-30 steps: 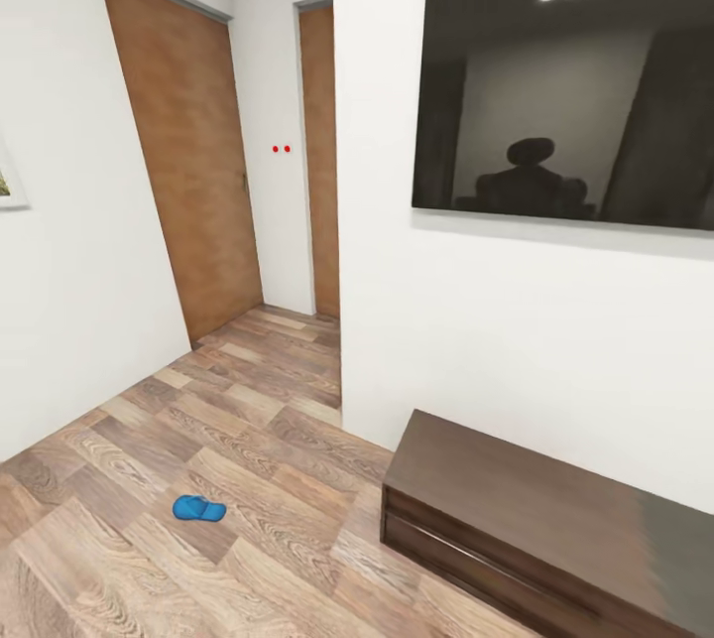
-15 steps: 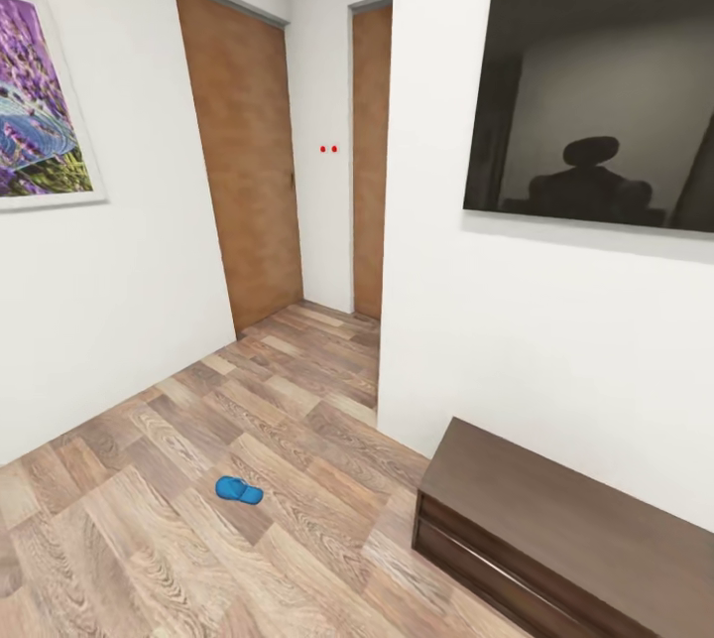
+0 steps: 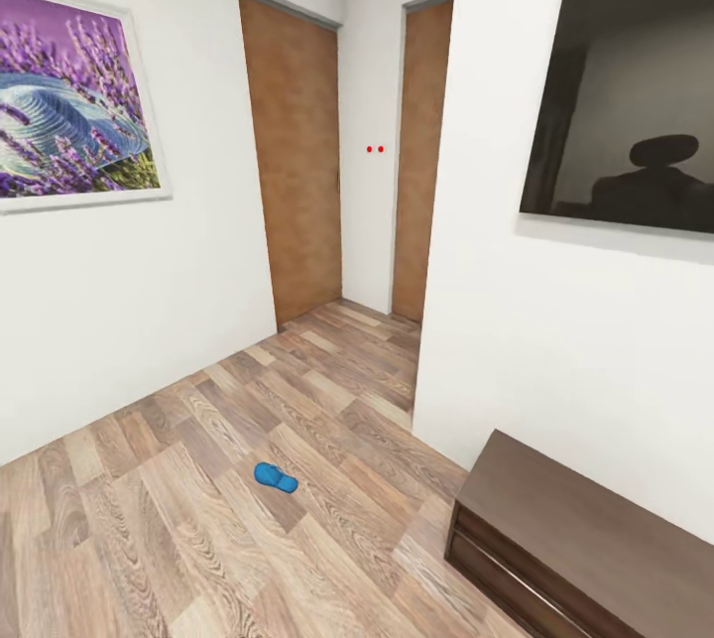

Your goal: In the bedroom, move the book from the bed onto either nightstand, and place the two sandals side by side next to the bed.

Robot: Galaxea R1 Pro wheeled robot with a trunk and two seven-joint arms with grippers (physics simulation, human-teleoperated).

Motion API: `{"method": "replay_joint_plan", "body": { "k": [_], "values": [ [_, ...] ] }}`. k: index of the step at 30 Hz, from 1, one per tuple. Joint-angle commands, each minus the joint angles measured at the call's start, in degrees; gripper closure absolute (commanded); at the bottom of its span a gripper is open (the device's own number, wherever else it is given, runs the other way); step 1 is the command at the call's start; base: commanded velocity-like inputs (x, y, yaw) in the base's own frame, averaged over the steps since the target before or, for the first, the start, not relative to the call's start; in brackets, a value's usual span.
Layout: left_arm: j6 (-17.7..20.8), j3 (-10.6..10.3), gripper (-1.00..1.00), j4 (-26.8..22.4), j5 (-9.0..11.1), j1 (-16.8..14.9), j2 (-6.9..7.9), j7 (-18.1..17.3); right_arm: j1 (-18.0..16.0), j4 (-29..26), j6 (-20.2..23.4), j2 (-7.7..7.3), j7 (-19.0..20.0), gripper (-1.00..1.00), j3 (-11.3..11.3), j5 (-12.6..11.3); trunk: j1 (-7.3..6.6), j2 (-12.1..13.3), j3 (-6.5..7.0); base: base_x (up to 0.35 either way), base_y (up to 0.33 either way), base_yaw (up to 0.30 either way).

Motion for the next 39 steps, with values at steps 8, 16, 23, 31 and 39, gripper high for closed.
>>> {"method": "replay_joint_plan", "body": {
  "k": [8,16,23,31,39],
  "values": [
    [-0.54,0.07,-1.0,-0.29,-0.12,0.01,0.19,-0.01,-0.03,0.02,-0.07,-0.01,0.26,-1.0,-0.05,-0.05,0.0,-0.03,-0.05,0.0,0.0,0.284],
    [-0.59,0.04,-1.0,-0.46,-0.13,0.01,0.13,-0.01,-0.03,0.02,-0.13,-0.01,0.27,-1.0,0.0,-0.05,0.0,-0.03,-0.05,0.0,0.0,0.283],
    [-0.62,0.09,-1.0,-0.41,-0.15,0.01,0.22,-0.01,-0.03,0.02,-0.23,-0.01,0.26,-1.0,-0.03,-0.05,0.0,-0.03,-0.05,0.0,0.0,0.279],
    [-0.62,0.06,-1.0,-0.44,-0.15,0.01,0.13,-0.01,-0.03,0.02,-0.32,-0.01,0.17,-1.0,-0.05,-0.05,0.0,-0.03,-0.05,0.0,0.0,0.279],
    [-0.62,0.06,-1.0,-0.44,-0.14,0.01,0.17,-0.01,-0.03,0.02,-0.38,-0.01,0.14,-1.0,-0.07,-0.05,0.0,-0.03,-0.05,0.0,0.0,0.279]
  ]
}}
